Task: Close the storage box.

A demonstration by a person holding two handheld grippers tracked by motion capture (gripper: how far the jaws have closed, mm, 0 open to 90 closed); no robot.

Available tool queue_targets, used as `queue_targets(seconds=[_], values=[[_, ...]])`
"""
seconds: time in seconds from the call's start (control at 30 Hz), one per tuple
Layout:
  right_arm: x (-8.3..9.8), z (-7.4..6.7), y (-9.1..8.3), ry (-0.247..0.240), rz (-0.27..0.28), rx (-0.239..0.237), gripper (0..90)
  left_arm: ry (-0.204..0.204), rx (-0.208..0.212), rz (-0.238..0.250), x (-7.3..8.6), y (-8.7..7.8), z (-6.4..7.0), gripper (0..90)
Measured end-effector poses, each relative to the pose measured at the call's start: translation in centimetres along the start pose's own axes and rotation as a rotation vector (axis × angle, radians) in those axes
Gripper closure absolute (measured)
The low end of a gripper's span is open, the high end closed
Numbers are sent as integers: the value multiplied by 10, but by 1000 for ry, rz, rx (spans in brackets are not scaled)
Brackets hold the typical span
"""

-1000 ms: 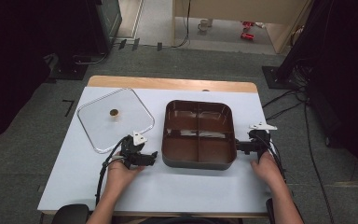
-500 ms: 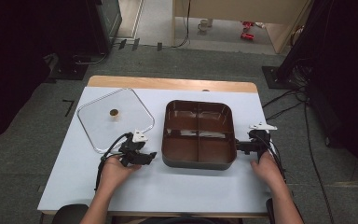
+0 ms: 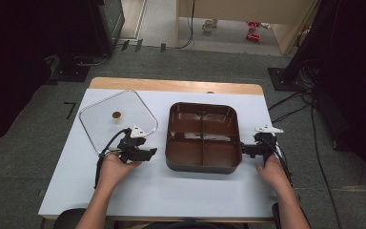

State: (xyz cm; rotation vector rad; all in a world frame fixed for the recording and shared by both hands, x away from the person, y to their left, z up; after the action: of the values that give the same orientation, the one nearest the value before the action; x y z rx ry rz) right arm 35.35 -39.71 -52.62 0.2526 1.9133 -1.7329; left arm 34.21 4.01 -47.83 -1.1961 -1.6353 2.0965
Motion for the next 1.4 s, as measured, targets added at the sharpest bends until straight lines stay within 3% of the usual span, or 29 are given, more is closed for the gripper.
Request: queue_targets(seconds=[0.6,1.07,1.4], values=[[0,0,0,-1,0,1,30,-60,-34,27,-18,1,-39,397],[0,0,0,-1,0,2,30,-92,-63,45,-28,0,-76,388],[0,0,0,-2,0,2,30,-145,-82,56,-34,-8,-106,388]])
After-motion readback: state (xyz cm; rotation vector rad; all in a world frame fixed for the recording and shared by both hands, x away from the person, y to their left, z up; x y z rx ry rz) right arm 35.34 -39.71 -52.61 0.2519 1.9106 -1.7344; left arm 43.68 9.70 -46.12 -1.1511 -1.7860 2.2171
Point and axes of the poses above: each handheld gripper's, and its own axes: y roughly forward along the jaws, x roughly out of its underside, z roughly to its right, the point moved 3 cm from there along y, roughly forward along the jaws, and after that the axes turned 15 degrees about -z, right-handed, at the moved point
